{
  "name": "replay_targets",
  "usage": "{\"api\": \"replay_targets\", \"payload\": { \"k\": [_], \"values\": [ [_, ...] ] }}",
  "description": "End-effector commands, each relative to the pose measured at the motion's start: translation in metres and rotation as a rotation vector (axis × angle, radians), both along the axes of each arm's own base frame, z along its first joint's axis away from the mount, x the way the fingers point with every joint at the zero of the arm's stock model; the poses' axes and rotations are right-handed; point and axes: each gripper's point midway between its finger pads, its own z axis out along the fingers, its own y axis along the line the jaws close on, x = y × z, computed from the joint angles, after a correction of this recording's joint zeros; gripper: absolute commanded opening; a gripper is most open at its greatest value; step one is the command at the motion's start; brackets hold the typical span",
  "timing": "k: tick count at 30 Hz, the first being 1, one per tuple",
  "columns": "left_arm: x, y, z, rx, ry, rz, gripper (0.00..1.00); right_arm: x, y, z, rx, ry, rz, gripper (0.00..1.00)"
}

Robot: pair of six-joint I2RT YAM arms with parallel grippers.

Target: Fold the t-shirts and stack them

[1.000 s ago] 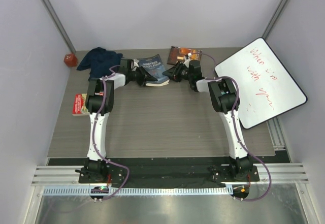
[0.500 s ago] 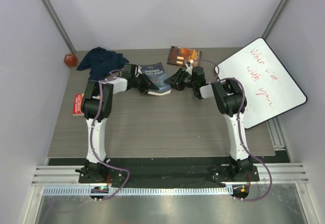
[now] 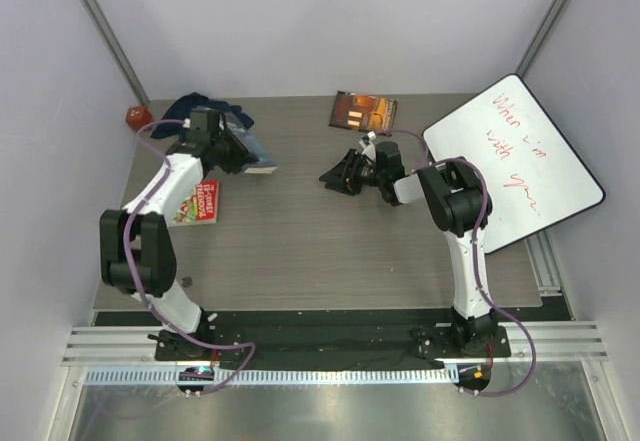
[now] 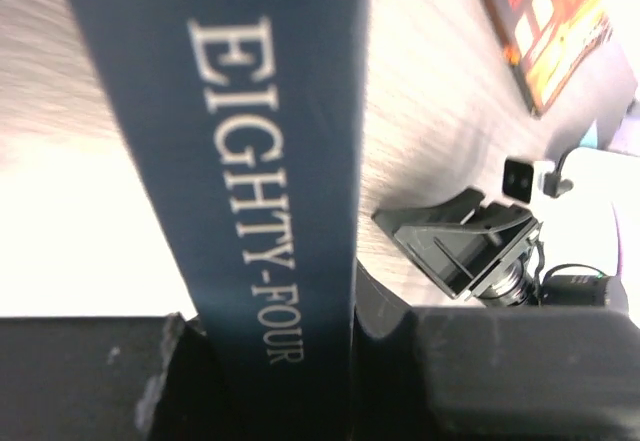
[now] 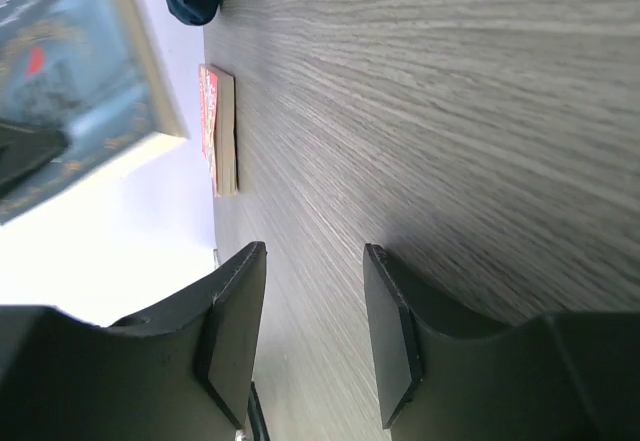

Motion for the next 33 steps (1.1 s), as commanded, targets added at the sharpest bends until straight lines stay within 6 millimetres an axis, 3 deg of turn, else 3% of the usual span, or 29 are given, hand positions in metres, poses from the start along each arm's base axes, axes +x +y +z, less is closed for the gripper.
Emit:
{"api": "replay_targets", "payload": {
  "k": [1, 3, 5, 6, 7, 8, 9, 10, 15, 20, 31, 33],
  "values": [
    [-0.015, 0.023, 0.047, 0.099, -0.109, 0.060, 0.00, -0.019, -0.003, -0.014, -0.040, 0.085, 0.013, 0.50],
    [-0.027, 0.029, 0.049, 0.113, -0.100, 0.086, 0.00, -0.020, -0.004, -0.013, -0.040, 0.089, 0.016, 0.49],
    [-0.044, 0.047, 0.056, 0.166, -0.092, 0.157, 0.00, -0.022, -0.004, -0.011, -0.037, 0.092, 0.019, 0.49],
    [-0.054, 0.054, 0.049, 0.193, -0.072, 0.180, 0.00, -0.023, -0.004, -0.004, -0.026, 0.085, 0.022, 0.49],
    [-0.065, 0.062, 0.061, 0.202, -0.104, 0.217, 0.00, -0.027, -0.004, -0.004, -0.025, 0.089, 0.023, 0.49],
    [-0.070, 0.077, 0.062, 0.248, -0.117, 0.280, 0.00, -0.028, -0.005, -0.001, -0.023, 0.083, 0.023, 0.49],
    [-0.080, 0.085, 0.049, 0.269, -0.096, 0.315, 0.00, -0.028, -0.005, 0.003, -0.019, 0.078, 0.023, 0.49],
    [-0.087, 0.092, 0.060, 0.259, -0.138, 0.358, 0.00, -0.031, -0.005, 0.003, -0.020, 0.083, 0.028, 0.49],
    [-0.108, 0.123, 0.042, 0.260, -0.121, 0.541, 0.00, -0.038, -0.005, 0.014, -0.012, 0.087, 0.044, 0.49],
    [-0.110, 0.134, 0.036, 0.257, -0.128, 0.621, 0.00, -0.048, -0.010, 0.021, -0.060, 0.073, 0.065, 0.49],
    [-0.079, 0.160, 0.031, 0.268, -0.157, 0.696, 0.00, -0.060, -0.016, 0.018, -0.107, 0.079, 0.088, 0.49],
    [-0.073, 0.180, 0.031, 0.249, -0.162, 0.745, 0.00, -0.061, -0.016, 0.018, -0.106, 0.079, 0.091, 0.49]
  ]
}}
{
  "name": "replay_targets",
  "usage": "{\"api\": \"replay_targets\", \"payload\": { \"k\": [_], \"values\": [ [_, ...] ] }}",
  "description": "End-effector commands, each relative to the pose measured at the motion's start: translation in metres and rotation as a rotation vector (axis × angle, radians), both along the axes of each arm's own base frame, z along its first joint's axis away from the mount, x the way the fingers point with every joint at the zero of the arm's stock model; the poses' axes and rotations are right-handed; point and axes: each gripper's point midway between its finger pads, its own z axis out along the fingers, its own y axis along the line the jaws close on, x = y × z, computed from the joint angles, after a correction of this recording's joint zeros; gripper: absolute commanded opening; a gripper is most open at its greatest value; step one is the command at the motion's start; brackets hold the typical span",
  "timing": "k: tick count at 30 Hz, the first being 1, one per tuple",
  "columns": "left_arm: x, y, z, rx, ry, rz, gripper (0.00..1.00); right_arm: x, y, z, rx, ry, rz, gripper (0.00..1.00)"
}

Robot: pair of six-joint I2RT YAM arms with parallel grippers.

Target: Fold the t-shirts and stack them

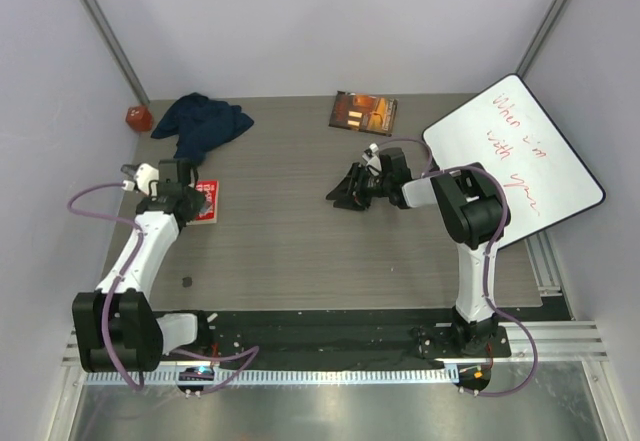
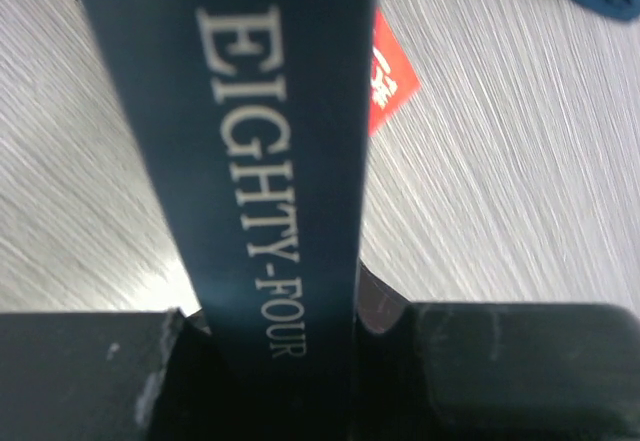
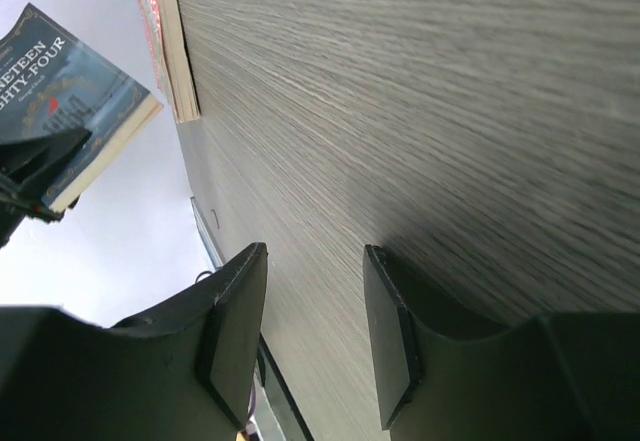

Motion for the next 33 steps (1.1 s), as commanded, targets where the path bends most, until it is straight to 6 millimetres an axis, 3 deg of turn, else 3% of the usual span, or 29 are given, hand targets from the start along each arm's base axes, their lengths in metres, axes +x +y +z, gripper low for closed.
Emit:
{"api": "replay_targets", "payload": {
  "k": [1, 8, 11, 19, 24, 28, 33],
  "values": [
    [0.045, 0.036, 0.044, 0.016, -0.200, 0.104, 0.00, -0.003, 0.001, 0.016, 0.005, -0.041, 0.025, 0.49],
    [0.070, 0.043, 0.043, -0.014, -0.195, 0.089, 0.00, -0.001, 0.003, 0.022, 0.005, -0.052, 0.033, 0.49],
    [0.081, 0.039, 0.044, -0.033, -0.199, 0.065, 0.00, 0.000, 0.003, 0.014, -0.006, -0.038, 0.039, 0.49],
    [0.092, 0.043, 0.045, -0.043, -0.205, 0.104, 0.00, 0.000, 0.006, 0.009, 0.013, -0.020, 0.041, 0.49],
    [0.097, 0.037, 0.023, -0.093, -0.164, 0.112, 0.00, 0.002, 0.007, 0.012, -0.001, -0.029, 0.054, 0.49],
    [0.097, 0.027, -0.009, -0.110, -0.086, 0.117, 0.00, 0.004, 0.007, 0.013, -0.002, -0.031, 0.052, 0.49],
    [0.092, 0.024, -0.029, -0.085, -0.032, 0.141, 0.00, 0.001, 0.006, 0.014, 0.003, -0.032, 0.054, 0.49]
  ]
}}
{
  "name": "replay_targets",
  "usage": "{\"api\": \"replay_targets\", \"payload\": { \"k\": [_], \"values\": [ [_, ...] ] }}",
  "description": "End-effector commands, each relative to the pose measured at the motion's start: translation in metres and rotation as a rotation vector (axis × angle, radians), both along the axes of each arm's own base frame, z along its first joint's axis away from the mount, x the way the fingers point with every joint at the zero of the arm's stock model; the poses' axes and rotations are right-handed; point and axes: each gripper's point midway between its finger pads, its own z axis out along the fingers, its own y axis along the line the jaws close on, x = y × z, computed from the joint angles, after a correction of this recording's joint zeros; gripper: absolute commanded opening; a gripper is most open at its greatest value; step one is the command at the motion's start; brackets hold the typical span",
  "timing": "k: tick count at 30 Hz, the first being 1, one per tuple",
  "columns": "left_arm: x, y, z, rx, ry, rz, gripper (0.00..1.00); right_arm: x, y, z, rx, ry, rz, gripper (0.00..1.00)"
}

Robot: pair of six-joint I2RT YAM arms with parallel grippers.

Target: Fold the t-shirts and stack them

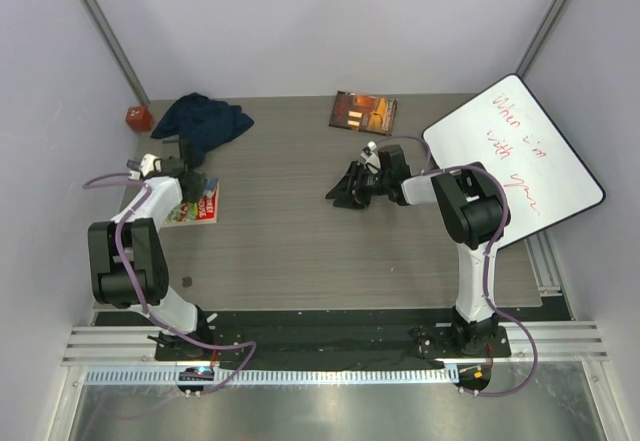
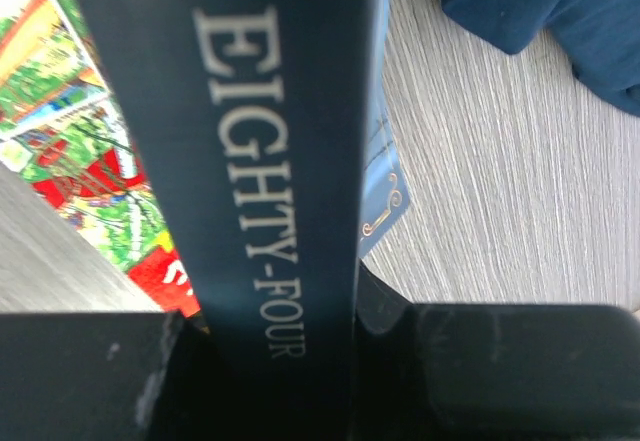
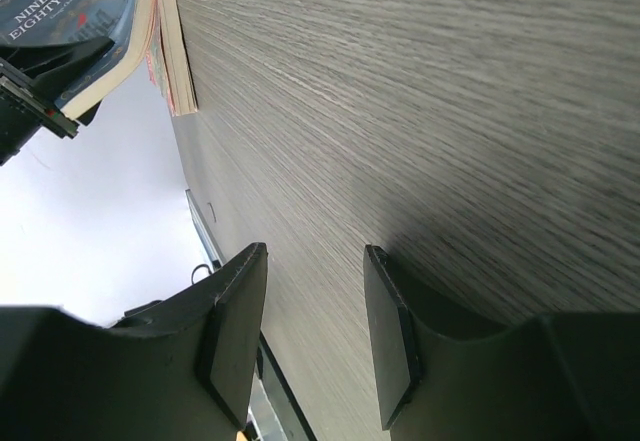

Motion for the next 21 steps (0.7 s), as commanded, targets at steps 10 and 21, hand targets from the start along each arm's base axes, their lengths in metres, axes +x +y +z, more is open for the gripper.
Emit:
{"api": "replay_targets", "payload": {
  "k": [10, 21],
  "values": [
    [-0.035, 0.036, 0.017, 0.151, 0.047, 0.240, 0.03, -0.003, 0.005, 0.008, 0.027, -0.028, 0.022, 0.48],
    [-0.015, 0.025, 0.005, 0.113, 0.079, 0.125, 0.27, -0.003, 0.002, 0.030, 0.024, -0.077, 0.007, 0.48]
  ]
}}
